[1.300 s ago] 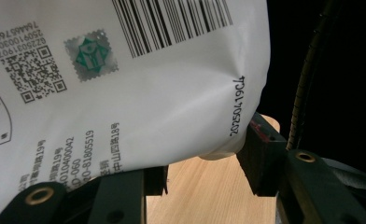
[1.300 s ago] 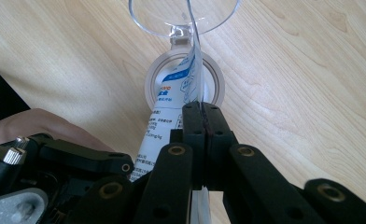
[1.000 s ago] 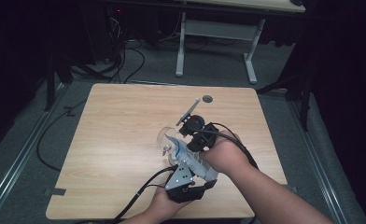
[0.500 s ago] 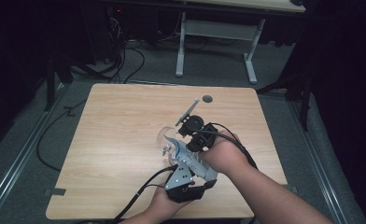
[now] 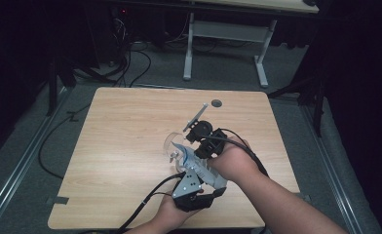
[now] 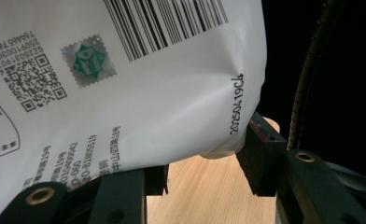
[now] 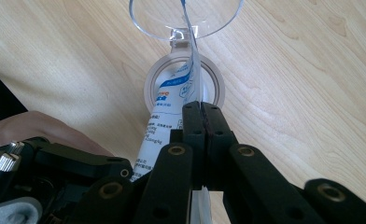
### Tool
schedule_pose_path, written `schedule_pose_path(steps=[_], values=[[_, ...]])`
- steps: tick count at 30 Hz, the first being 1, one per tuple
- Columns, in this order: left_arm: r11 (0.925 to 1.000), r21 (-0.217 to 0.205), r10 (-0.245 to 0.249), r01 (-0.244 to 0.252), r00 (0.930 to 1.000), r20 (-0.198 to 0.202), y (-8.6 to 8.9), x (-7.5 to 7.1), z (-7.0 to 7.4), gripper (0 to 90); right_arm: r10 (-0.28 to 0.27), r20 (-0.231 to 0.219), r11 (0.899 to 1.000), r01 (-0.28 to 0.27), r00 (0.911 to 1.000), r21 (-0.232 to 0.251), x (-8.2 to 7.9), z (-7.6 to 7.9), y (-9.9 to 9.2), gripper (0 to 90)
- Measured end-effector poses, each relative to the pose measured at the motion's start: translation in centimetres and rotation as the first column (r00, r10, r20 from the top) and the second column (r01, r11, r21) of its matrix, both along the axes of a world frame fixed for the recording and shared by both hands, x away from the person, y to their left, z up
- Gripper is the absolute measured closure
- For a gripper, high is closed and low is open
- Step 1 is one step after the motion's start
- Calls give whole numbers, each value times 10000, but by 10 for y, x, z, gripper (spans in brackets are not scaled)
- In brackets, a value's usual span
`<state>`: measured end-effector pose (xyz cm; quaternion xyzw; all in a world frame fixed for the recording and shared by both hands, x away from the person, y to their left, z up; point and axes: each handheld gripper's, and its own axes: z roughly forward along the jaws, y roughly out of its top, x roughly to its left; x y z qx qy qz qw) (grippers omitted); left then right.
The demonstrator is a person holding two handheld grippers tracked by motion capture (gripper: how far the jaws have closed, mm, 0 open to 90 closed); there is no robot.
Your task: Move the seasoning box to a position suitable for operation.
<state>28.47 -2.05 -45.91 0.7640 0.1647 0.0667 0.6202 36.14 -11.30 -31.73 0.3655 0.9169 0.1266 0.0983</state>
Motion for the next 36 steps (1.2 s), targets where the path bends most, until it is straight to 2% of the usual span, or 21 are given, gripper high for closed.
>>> schedule_pose_path(steps=[13,26,36], values=[[10000,74,-46,46,10000,66,0,-1,-1,578,-23,-26,10000,23,10000,11,-1,1,-2,900],[9997,222,-134,132,9998,122,1,-4,-8,579,-21,-87,9999,23,10000,139,-5,-2,-5,900],[9980,613,-164,145,9994,306,4,-3,-16,578,-5,-151,9998,9,9999,220,-8,-4,-7,900]])
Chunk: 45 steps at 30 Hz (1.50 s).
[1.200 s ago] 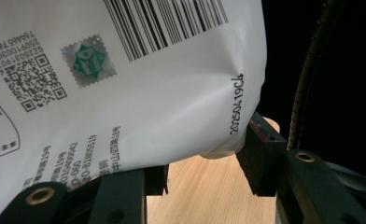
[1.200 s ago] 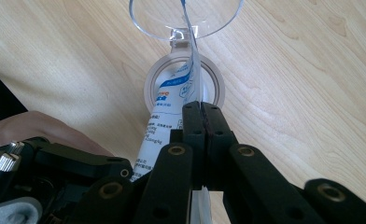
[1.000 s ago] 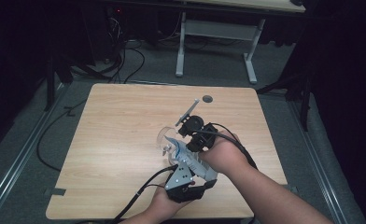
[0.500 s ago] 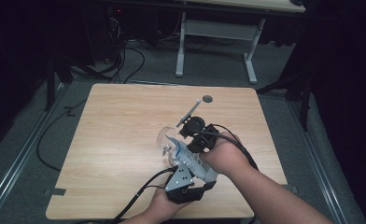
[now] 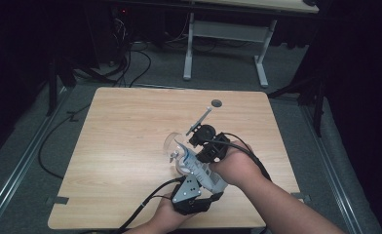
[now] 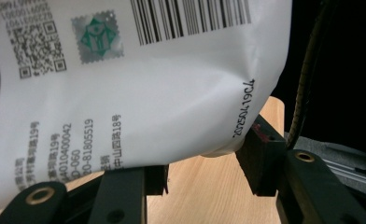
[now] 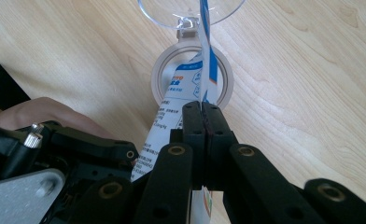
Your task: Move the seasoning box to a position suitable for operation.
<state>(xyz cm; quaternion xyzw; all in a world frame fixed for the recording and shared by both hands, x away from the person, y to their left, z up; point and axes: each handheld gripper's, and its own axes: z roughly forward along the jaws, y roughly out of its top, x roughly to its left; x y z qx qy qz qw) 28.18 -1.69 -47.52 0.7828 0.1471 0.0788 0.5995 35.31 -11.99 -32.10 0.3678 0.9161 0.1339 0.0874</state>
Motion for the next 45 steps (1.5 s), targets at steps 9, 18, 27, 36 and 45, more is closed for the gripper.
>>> schedule_pose_path(steps=[9,18,27,36,45], values=[[9998,191,-35,35,10000,-2,2,-1,-7,578,-88,-103,10000,88,9999,21,-3,-2,-1,900],[9989,475,-21,17,10000,92,3,-2,-13,578,-50,-182,10000,51,9998,62,-6,-4,-4,900],[9992,407,39,-37,10000,-55,5,-2,-18,574,-132,-305,9999,131,9994,-42,-7,-3,-7,900],[9995,274,133,-125,9995,-301,11,1,-21,572,-112,-260,9999,111,9996,-59,-8,1,-6,900],[9992,327,259,-248,9991,-335,13,3,-26,574,-242,-321,9996,238,9992,-127,-9,2,-8,900]])
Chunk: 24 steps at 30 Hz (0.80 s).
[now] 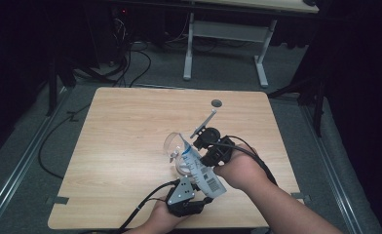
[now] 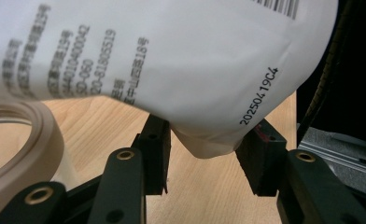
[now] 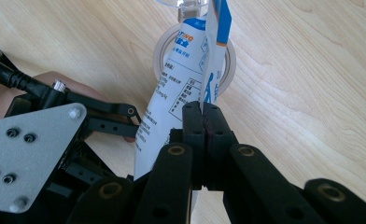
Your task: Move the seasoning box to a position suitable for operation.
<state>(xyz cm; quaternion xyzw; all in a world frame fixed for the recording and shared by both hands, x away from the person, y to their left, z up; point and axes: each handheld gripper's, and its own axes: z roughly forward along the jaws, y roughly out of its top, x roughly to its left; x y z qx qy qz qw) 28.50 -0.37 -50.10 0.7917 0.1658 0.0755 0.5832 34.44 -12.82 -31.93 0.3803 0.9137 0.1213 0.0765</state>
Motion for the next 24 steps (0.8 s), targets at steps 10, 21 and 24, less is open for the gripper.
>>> schedule_pose_path(steps=[10,21,24], values=[[9999,74,143,-143,9999,-29,2,2,-5,576,-51,9,10000,51,10000,20,-1,0,-2,900],[9997,133,216,-214,9996,-174,3,5,-10,569,-155,-9,9999,155,9999,26,0,-1,-1,900],[9996,196,188,-184,9997,-171,3,5,-11,544,-133,-4,9999,133,9999,55,1,-1,-1,900]])
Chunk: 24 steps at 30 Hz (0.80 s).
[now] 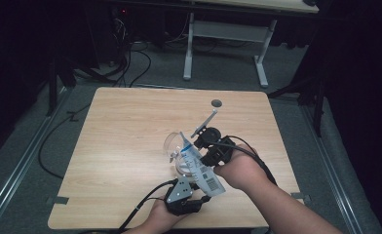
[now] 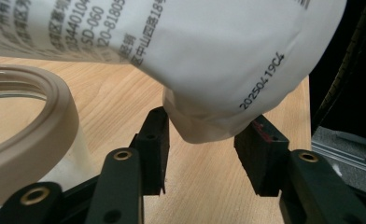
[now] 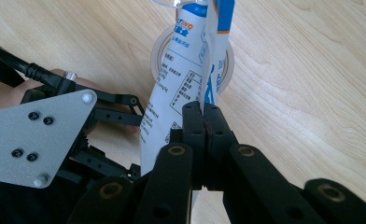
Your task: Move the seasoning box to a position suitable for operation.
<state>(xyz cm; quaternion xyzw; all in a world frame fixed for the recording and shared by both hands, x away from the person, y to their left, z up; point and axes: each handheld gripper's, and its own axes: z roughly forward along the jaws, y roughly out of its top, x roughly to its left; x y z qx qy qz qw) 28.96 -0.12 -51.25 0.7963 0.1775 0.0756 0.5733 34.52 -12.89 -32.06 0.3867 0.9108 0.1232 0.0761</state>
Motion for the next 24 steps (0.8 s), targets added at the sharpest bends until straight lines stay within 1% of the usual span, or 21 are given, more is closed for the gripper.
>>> schedule_pose_path(steps=[5,7,12,15,18,22,24], values=[[9999,115,-26,26,10000,54,0,0,-3,502,-27,9,10000,27,10000,12,0,0,-1,900],[9999,170,-13,12,10000,66,1,0,-4,502,-25,17,10000,25,10000,40,0,0,-2,900],[9999,159,2,-3,10000,55,4,-1,-5,505,-32,42,10000,32,10000,15,0,-1,-3,900],[9998,180,20,-19,10000,-14,9,0,-5,507,-63,11,10000,63,10000,13,0,-1,-3,900],[9998,174,-7,8,10000,-74,13,0,-6,509,55,50,10000,-55,10000,13,1,-2,-3,900],[9996,270,94,-95,10000,5,20,0,-8,510,17,-3,10000,-17,10000,-2,1,-3,-2,900],[9994,285,171,-171,9999,12,24,1,-9,511,108,17,9999,-108,9999,-6,1,-3,-2,900]])
